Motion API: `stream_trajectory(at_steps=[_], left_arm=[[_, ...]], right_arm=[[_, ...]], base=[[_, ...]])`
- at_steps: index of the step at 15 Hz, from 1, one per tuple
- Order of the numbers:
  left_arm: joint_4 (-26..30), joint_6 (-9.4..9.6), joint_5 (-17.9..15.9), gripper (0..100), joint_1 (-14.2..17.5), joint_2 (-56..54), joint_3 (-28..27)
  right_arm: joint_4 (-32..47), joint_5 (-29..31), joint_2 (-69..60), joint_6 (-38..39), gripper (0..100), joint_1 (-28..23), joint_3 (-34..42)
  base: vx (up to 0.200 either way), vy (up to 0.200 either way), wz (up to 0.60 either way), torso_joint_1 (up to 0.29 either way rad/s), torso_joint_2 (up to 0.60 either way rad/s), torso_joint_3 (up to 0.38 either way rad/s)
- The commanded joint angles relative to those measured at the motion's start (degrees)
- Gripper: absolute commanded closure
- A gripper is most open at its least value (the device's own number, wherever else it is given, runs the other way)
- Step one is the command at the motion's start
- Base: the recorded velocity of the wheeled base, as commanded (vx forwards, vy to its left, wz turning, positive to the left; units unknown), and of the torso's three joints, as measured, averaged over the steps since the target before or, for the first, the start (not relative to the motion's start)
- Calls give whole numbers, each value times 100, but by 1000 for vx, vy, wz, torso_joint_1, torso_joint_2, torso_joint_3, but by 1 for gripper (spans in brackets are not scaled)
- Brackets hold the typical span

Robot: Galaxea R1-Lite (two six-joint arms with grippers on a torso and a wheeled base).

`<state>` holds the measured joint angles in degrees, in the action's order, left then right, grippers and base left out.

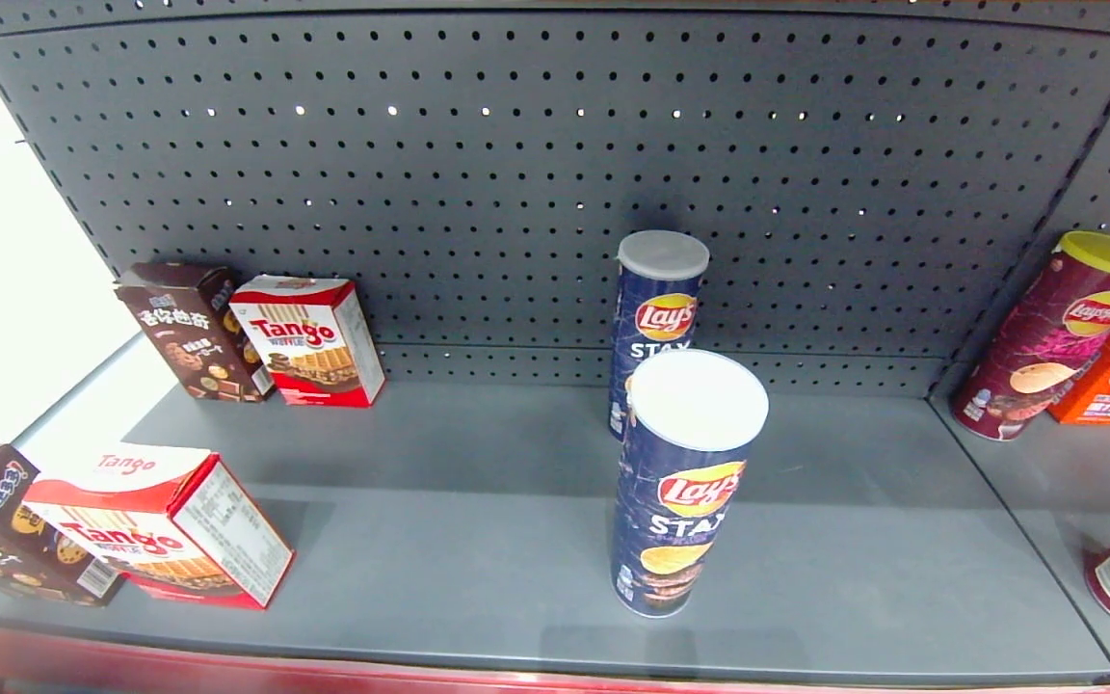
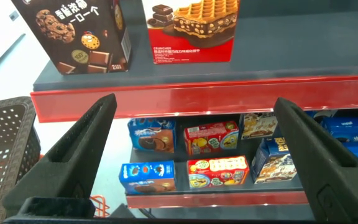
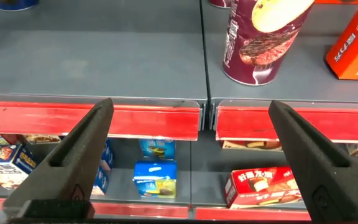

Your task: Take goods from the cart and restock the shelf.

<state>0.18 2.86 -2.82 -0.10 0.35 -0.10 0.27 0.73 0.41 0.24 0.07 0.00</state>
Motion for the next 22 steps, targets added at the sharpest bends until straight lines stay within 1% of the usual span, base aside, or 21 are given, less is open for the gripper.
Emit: stream_trajectory(at_steps=[1,9,11,15,16,17,21,22], left_arm=[[-1,-5,0,0,1,0,1],[-1,-5,0,0,1,0,1],[-1,-5,0,0,1,0,1],[-1,21,0,0,1,0,1],[-1,-5,9,0,-8,0,1],[-1,12,0,0,1,9,1],[-1,-5,0,0,1,0,1],[-1,21,-8,0,1,0,1]], right_arm=[[0,-3,-24,2,0,1,-9],[0,-3,-24,2,0,1,0],[0,-3,-24,2,0,1,0],[0,-3,-24,2,0,1,0],[0,-3,-24,2,0,1,0],[0,-12,-24,2,0,1,0],[0,-3,-24,2,0,1,0],[0,-3,-24,2,0,1,0]], base=[[0,0,-600,12,2,2],[0,0,0,0,0,0],[-200,0,0,0,5,2],[0,0,0,0,0,0],[0,-200,0,22,7,-2],[0,-200,0,12,2,2],[0,0,0,0,0,0],[0,0,0,0,0,0]])
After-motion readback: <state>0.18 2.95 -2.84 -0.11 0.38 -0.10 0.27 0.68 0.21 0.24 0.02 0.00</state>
